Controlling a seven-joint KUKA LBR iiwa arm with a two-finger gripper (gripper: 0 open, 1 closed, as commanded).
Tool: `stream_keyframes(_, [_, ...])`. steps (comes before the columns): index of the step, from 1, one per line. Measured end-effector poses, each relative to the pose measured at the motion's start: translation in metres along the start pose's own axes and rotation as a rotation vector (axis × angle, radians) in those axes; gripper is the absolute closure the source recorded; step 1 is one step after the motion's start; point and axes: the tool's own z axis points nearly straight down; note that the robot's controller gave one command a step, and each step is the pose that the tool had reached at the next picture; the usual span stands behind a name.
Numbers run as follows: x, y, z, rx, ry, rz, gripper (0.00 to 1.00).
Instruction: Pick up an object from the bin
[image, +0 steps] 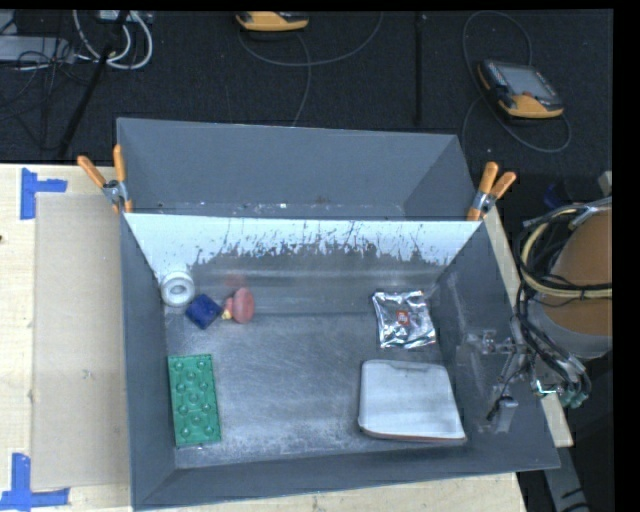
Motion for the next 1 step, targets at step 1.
stream_keyframes(1, [-0.0734, 0.0170, 0.0667, -0.001, -0.009, 0.098, 0.00])
